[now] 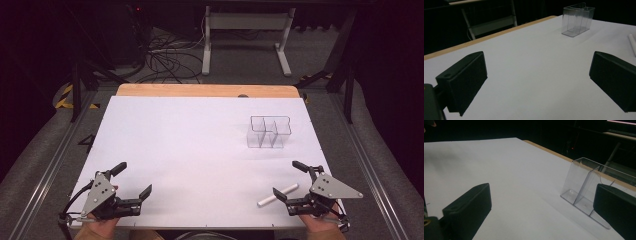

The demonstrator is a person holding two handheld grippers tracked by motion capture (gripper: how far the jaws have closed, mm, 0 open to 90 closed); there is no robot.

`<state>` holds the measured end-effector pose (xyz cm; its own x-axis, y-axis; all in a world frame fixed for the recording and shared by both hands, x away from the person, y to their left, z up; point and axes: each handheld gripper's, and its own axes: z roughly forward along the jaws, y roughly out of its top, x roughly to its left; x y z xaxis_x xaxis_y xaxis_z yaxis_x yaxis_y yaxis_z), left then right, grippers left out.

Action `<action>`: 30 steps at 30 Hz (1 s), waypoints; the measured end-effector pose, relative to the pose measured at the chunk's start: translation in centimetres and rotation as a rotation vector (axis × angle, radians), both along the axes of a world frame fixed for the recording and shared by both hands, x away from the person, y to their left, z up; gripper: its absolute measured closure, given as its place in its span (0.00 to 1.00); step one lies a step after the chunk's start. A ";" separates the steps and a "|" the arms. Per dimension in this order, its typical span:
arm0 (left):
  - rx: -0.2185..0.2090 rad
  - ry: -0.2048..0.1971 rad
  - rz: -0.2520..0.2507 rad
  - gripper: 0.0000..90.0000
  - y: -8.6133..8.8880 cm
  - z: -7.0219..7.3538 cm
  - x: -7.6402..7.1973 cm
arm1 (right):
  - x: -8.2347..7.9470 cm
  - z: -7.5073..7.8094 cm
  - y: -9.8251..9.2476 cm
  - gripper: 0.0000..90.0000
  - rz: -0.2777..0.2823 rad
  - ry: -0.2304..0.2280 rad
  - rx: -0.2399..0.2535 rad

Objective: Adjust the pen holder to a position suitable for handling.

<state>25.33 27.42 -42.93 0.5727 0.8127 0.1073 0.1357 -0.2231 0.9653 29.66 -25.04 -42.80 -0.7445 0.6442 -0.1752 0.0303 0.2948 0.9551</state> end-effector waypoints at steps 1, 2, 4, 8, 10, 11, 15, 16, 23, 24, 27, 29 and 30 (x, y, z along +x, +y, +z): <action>0.000 -0.001 0.002 0.02 0.0 0.0 0.0 | 0.0 0.0 0.0 0.03 -0.002 0.000 -0.005; -0.001 -0.002 0.006 0.02 0.1 0.0 0.0 | 0.1 -0.1 0.0 0.03 0.000 0.005 -0.005; -0.011 -0.004 0.009 0.02 0.2 0.0 -0.1 | 0.1 -0.1 0.1 0.03 0.004 0.013 -0.008; -0.001 -0.016 0.020 0.03 0.2 0.0 -0.2 | 0.1 0.0 0.2 0.03 0.004 0.020 -0.010; 0.019 -0.019 0.029 0.03 0.1 0.0 -0.3 | 0.2 0.0 0.2 0.03 0.004 0.018 -0.018; 0.025 -0.018 0.029 0.03 0.0 0.0 -0.3 | 0.2 0.0 0.3 0.03 0.002 0.021 -0.024; 0.030 -0.021 0.024 0.03 0.0 0.1 -0.4 | 0.2 0.0 0.3 0.03 -0.006 0.010 -0.026; 0.029 -0.022 0.026 0.03 0.0 0.1 -0.4 | 0.1 0.1 0.2 0.03 -0.017 -0.004 -0.027; 0.030 -0.018 0.025 0.03 -0.1 0.0 -0.5 | 0.3 0.2 0.2 0.02 -0.023 0.000 -0.019; 0.028 -0.020 0.025 0.03 -0.1 0.0 -0.5 | 0.3 0.3 0.2 0.02 -0.028 0.000 -0.017; 0.028 -0.018 0.025 0.04 -0.1 0.0 -0.5 | 0.5 0.5 0.2 0.02 -0.033 0.007 -0.010; 0.029 -0.017 0.026 0.04 -0.1 0.0 -0.5 | 0.6 0.7 0.3 0.02 -0.040 0.009 -0.011; 0.031 -0.019 0.027 0.04 -0.1 0.0 -0.5 | 0.9 0.9 0.3 0.02 -0.037 0.019 -0.017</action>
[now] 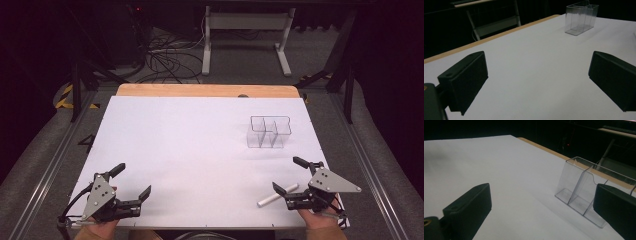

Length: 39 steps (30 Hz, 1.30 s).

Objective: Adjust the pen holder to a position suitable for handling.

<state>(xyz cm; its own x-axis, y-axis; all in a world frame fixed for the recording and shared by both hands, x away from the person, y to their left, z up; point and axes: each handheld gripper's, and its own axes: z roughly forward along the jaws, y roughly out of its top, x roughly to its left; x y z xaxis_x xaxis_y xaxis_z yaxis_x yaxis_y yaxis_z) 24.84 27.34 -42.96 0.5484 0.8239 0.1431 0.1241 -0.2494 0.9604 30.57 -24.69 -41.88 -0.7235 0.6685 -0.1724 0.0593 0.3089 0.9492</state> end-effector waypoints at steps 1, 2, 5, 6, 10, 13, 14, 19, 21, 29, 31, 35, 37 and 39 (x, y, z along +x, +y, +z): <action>-0.002 0.000 0.002 0.04 0.0 0.0 0.0 | 0.0 0.0 0.0 0.02 0.000 0.000 0.000; -0.003 0.000 0.002 0.04 -0.1 0.0 0.0 | 0.3 0.2 0.0 0.02 0.001 0.010 -0.001; 0.000 0.000 0.001 0.04 -0.1 0.0 0.0 | 0.6 0.3 0.0 0.02 0.000 0.017 0.000; 0.001 0.000 0.001 0.04 -0.1 0.0 0.0 | 0.8 0.4 0.0 0.02 -0.002 0.021 0.000; 0.001 0.001 0.001 0.04 -0.1 0.0 0.0 | 1.5 1.1 0.0 0.02 -0.001 0.028 -0.005; -0.001 0.001 0.001 0.04 -0.1 0.0 0.0 | 1.9 1.3 0.3 0.02 0.000 0.029 -0.006; -0.002 0.002 0.000 0.04 -0.1 0.0 0.0 | 2.0 1.3 0.4 0.02 0.003 0.030 -0.004; 0.002 0.008 0.001 0.04 -0.1 0.0 0.0 | 2.7 1.7 0.8 0.03 0.012 0.029 -0.017; 0.000 0.005 0.000 0.04 -0.1 0.0 0.0 | 3.3 2.1 1.0 0.03 0.013 0.025 -0.032; 0.003 0.010 0.001 0.05 -0.1 -0.1 0.0 | 4.0 2.9 1.0 0.03 0.015 0.026 -0.046; 0.004 0.009 0.002 0.05 -0.1 -0.1 0.0 | 4.2 2.9 0.9 0.03 0.024 0.032 -0.036; 0.002 0.012 0.002 0.05 -0.2 -0.1 0.1 | 4.3 3.1 0.8 0.03 0.033 0.035 -0.048; 0.004 0.016 0.002 0.05 -0.2 -0.1 0.1 | 4.7 3.6 0.8 0.08 0.069 0.086 -0.058; 0.003 0.017 0.002 0.05 -0.2 -0.1 0.1 | 4.9 4.0 0.8 0.12 0.081 0.112 -0.079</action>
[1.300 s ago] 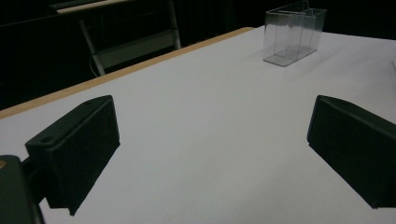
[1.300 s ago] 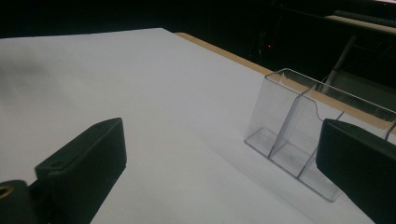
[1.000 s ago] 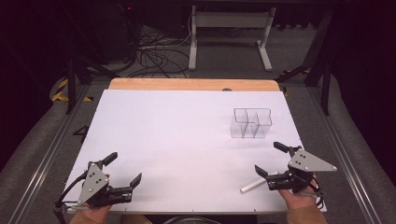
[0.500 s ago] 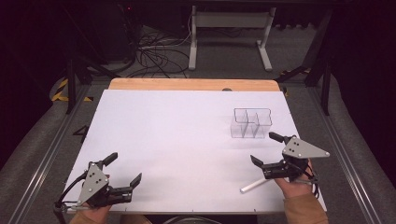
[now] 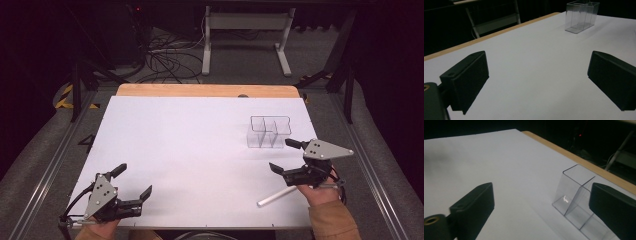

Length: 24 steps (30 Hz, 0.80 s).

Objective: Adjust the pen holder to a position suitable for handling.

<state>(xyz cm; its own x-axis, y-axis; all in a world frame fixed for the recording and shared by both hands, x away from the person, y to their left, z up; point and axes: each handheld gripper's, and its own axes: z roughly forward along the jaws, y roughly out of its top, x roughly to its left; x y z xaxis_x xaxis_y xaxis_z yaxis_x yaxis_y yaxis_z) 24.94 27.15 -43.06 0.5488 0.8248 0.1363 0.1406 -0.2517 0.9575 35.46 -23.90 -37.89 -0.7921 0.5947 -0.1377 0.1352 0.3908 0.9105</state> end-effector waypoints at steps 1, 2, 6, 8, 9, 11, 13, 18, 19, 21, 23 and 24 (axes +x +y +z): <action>-0.003 -0.003 0.002 0.05 0.0 0.0 0.0 | 0.0 0.0 0.0 0.12 0.000 0.000 0.000; -0.001 -0.002 0.002 0.05 0.0 0.0 0.0 | 0.3 0.3 0.1 0.13 0.003 0.011 -0.023; 0.001 0.000 0.002 0.05 0.0 0.0 0.0 | 0.9 0.9 0.0 0.15 0.010 0.014 -0.065; 0.003 0.000 0.002 0.05 0.0 0.0 0.0 | 1.1 1.0 0.0 0.16 0.013 0.015 -0.075; 0.003 0.000 0.002 0.05 0.0 0.0 0.0 | 1.4 1.3 0.0 0.17 0.016 0.017 -0.097; 0.003 -0.001 0.003 0.05 0.0 0.0 0.0 | 1.8 1.5 0.1 0.18 0.013 0.013 -0.124; 0.004 -0.001 0.003 0.05 0.0 0.0 0.0 | 2.1 1.8 0.2 0.18 0.012 0.004 -0.148; 0.005 0.001 0.002 0.05 0.0 0.0 0.1 | 2.6 2.4 0.4 0.20 0.011 0.001 -0.182; 0.005 0.002 0.003 0.05 0.0 0.0 0.0 | 2.8 2.5 0.5 0.20 0.011 0.003 -0.186; 0.005 0.001 0.004 0.05 0.0 0.0 0.0 | 3.2 2.6 0.6 0.21 0.008 0.004 -0.196; 0.005 0.000 0.003 0.05 0.0 0.0 0.0 | 3.5 2.7 0.7 0.21 0.009 0.007 -0.203; 0.006 -0.001 0.005 0.05 0.1 0.0 0.0 | 3.8 2.7 0.8 0.22 0.013 0.007 -0.210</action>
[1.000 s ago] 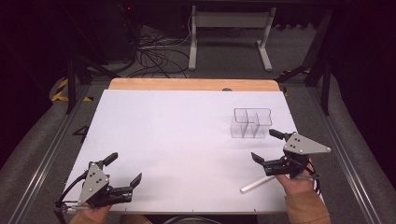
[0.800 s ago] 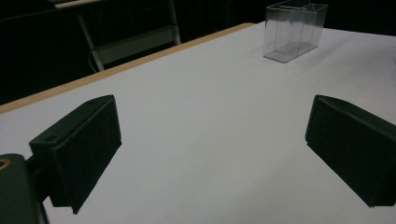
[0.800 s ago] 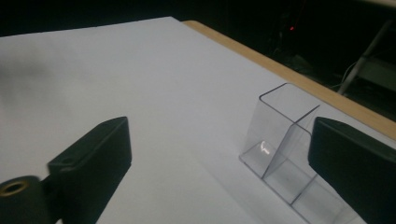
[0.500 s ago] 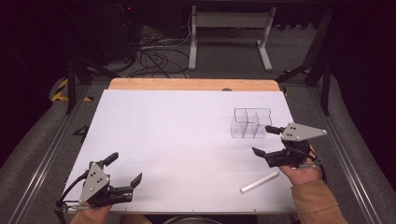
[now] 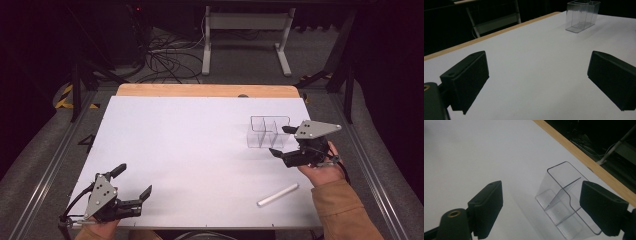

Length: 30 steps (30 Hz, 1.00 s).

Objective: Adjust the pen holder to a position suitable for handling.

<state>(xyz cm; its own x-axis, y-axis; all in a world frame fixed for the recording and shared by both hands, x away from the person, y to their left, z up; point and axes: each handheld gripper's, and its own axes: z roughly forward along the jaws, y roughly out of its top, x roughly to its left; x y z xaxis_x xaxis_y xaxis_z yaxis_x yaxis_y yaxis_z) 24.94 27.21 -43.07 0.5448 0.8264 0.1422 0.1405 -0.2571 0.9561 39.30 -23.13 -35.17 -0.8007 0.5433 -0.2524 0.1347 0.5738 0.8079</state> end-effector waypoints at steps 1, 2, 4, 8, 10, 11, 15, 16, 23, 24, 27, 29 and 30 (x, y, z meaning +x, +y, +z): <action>-0.001 0.001 0.000 0.05 0.0 0.0 0.0 | 0.0 0.0 0.0 0.22 0.000 0.000 0.000; -0.002 0.002 0.000 0.05 0.0 0.0 0.0 | 0.2 0.0 0.1 0.22 0.003 0.001 -0.002; -0.002 0.003 0.000 0.05 0.0 0.0 0.0 | 0.5 0.1 0.1 0.22 0.012 0.001 -0.014; -0.001 0.004 0.002 0.05 0.0 0.0 0.0 | 1.4 0.1 -0.3 0.23 0.027 -0.005 -0.027; -0.001 0.004 0.002 0.05 0.0 -0.1 0.0 | 1.7 0.0 -0.6 0.23 0.020 0.005 -0.014; -0.001 0.005 0.002 0.05 0.0 -0.1 0.0 | 1.9 0.0 -0.6 0.23 0.014 0.007 -0.010; -0.001 0.004 0.002 0.05 0.0 0.0 0.0 | 2.4 -0.1 -0.5 0.23 0.003 0.010 -0.023; 0.000 0.004 0.002 0.05 0.0 0.0 0.0 | 2.4 -0.1 -0.5 0.23 0.003 0.010 -0.023; -0.001 0.004 0.002 0.05 0.0 -0.1 0.0 | 3.4 0.0 -0.2 0.29 0.004 0.039 -0.057; -0.001 0.005 0.001 0.05 0.0 -0.1 0.0 | 3.4 0.0 -0.2 0.29 0.004 0.039 -0.057; -0.001 0.003 0.001 0.05 0.0 -0.1 0.1 | 4.1 -0.1 -0.1 0.31 0.003 0.053 -0.088; -0.001 0.004 0.002 0.05 0.0 -0.1 0.0 | 4.2 -0.1 0.0 0.31 0.001 0.054 -0.088; -0.001 0.005 0.001 0.05 0.0 -0.1 0.0 | 4.4 -0.1 0.0 0.31 0.004 0.054 -0.091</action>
